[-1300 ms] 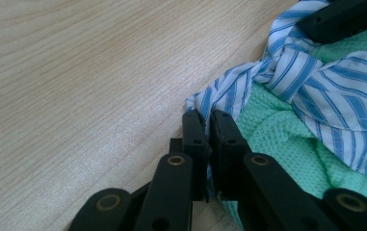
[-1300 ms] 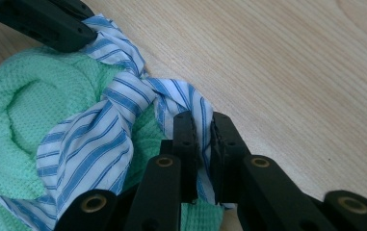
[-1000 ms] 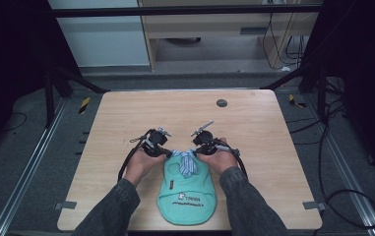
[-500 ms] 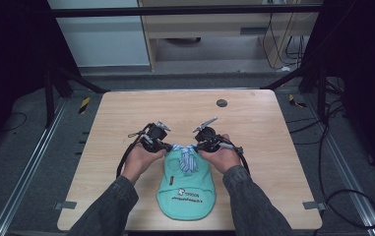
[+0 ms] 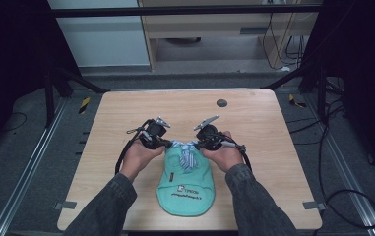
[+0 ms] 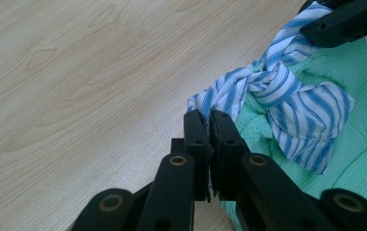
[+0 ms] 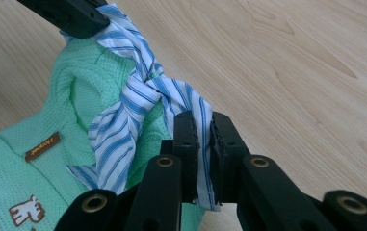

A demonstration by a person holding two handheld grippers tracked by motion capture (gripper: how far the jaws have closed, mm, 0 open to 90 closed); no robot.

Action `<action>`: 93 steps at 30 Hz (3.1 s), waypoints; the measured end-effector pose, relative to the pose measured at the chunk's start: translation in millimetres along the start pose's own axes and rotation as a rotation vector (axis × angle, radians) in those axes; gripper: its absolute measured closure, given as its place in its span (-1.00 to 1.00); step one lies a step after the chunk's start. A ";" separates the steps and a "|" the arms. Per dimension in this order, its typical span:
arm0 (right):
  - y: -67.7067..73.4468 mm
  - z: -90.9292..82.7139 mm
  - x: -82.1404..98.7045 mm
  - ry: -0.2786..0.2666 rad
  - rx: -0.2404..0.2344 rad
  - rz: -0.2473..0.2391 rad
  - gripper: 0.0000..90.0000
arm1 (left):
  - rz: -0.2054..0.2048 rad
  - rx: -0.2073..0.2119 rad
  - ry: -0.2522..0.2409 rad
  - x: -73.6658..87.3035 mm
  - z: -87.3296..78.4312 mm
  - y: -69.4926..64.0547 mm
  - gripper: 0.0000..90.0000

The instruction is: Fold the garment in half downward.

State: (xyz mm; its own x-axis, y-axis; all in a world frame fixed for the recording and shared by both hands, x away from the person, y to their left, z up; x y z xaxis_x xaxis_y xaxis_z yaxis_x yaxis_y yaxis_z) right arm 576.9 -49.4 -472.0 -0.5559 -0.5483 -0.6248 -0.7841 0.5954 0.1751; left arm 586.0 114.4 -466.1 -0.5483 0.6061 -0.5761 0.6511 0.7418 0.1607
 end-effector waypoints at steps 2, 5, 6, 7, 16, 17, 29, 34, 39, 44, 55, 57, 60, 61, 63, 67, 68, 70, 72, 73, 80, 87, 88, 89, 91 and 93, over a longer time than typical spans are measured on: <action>-0.5 -0.7 -0.2 -0.003 0.002 -0.011 0.84 | 0.001 0.000 -0.001 -0.4 -0.3 0.5 0.93; -0.6 -0.8 0.1 -0.003 0.005 -0.021 0.84 | 0.002 0.002 0.001 -0.7 -0.5 0.2 0.93; -0.8 -0.8 0.1 -0.002 0.006 -0.024 0.84 | 0.004 -0.001 0.000 -0.9 -0.6 0.1 0.93; -0.8 -0.7 0.1 -0.003 0.006 -0.026 0.84 | 0.006 0.000 0.001 -0.9 -0.7 0.0 0.93; -0.5 -3.2 -1.5 0.000 0.007 -0.044 0.85 | 0.006 0.007 0.001 -1.1 -0.9 2.0 0.94; -0.5 -3.5 -1.8 0.001 0.008 -0.045 0.85 | 0.006 0.008 0.001 -1.3 -1.2 2.3 0.94; -1.8 -7.7 -7.9 -0.015 0.014 -0.057 0.85 | 0.011 0.000 -0.007 -6.4 -5.9 5.7 0.94; -3.1 -11.3 -11.2 -0.025 0.024 -0.056 0.85 | 0.013 -0.003 -0.014 -11.0 -10.7 6.8 0.93; -2.8 -12.9 -13.6 -0.036 0.028 -0.066 0.85 | 0.019 -0.011 -0.020 -13.8 -13.0 8.0 0.93; -2.5 -15.2 -16.3 -0.047 0.033 -0.076 0.85 | 0.016 -0.012 -0.026 -15.5 -15.0 9.7 0.93; -4.2 -19.2 -16.3 -0.062 0.041 -0.081 0.84 | 0.030 -0.002 -0.042 -20.1 -16.9 8.9 0.93; -4.7 -19.6 -16.0 -0.064 0.044 -0.081 0.84 | 0.032 -0.001 -0.043 -20.9 -16.7 8.7 0.93; -5.4 -20.1 -16.6 -0.066 0.047 -0.079 0.84 | 0.036 -0.006 -0.044 -23.5 -16.8 10.1 0.93; -5.6 -20.4 -17.3 -0.066 0.050 -0.081 0.84 | 0.036 -0.009 -0.044 -24.8 -17.1 10.5 0.93; -5.8 -20.8 -18.2 -0.067 0.052 -0.082 0.84 | 0.037 -0.014 -0.046 -26.4 -17.4 11.3 0.93; -9.0 -22.5 -24.0 -0.067 0.070 -0.087 0.84 | 0.046 -0.031 -0.056 -35.9 -17.9 14.6 0.93; -12.2 -23.6 -26.3 -0.069 0.077 -0.080 0.84 | 0.046 -0.031 -0.056 -35.9 -17.9 14.6 0.93; -14.8 -23.9 -28.2 -0.076 0.076 -0.068 0.84 | 0.045 -0.034 -0.063 -40.1 -17.3 16.8 0.93; -18.4 -24.1 -31.2 -0.079 0.077 -0.057 0.84 | 0.037 -0.039 -0.066 -43.3 -16.9 19.1 0.93; -20.0 -24.1 -33.2 -0.083 0.084 -0.057 0.83 | 0.035 -0.041 -0.068 -44.5 -16.9 19.7 0.93; -19.9 -25.0 -33.9 -0.096 0.098 -0.072 0.82 | 0.041 -0.060 -0.102 -42.5 -20.1 17.0 0.92; -10.4 -21.7 -17.3 -0.106 0.093 -0.096 0.82 | 0.068 -0.067 -0.106 -29.3 -17.3 5.8 0.92; -10.1 -20.3 -15.2 -0.106 0.092 -0.095 0.82 | 0.067 -0.066 -0.104 -28.5 -16.2 5.1 0.92; -10.1 -19.2 -13.7 -0.103 0.090 -0.096 0.82 | 0.060 -0.067 -0.107 -27.9 -14.6 4.1 0.92; -10.2 -17.7 -11.6 -0.095 0.091 -0.096 0.82 | 0.064 -0.065 -0.101 -27.7 -12.1 4.0 0.92; -11.3 -17.1 -12.0 -0.097 0.090 -0.094 0.82 | 0.060 -0.068 -0.101 -29.5 -9.8 5.9 0.92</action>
State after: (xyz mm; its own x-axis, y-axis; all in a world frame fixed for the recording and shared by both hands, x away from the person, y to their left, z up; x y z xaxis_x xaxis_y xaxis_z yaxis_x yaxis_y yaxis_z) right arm 587.7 -59.6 -453.5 -0.4481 -0.5476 -0.7066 -0.8012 0.5966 0.0458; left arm 600.9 103.7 -440.3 -0.4516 0.6202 -0.6414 0.6421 0.7251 0.2490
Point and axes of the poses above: each handheld gripper's, and its own axes: z roughly forward along the jaws, x roughly out of its underside, y roughly to its left, the point moved 6 cm from there along z, roughly forward along the jaws, and after that the axes turned 13 degrees about -x, right-handed, at the moved point
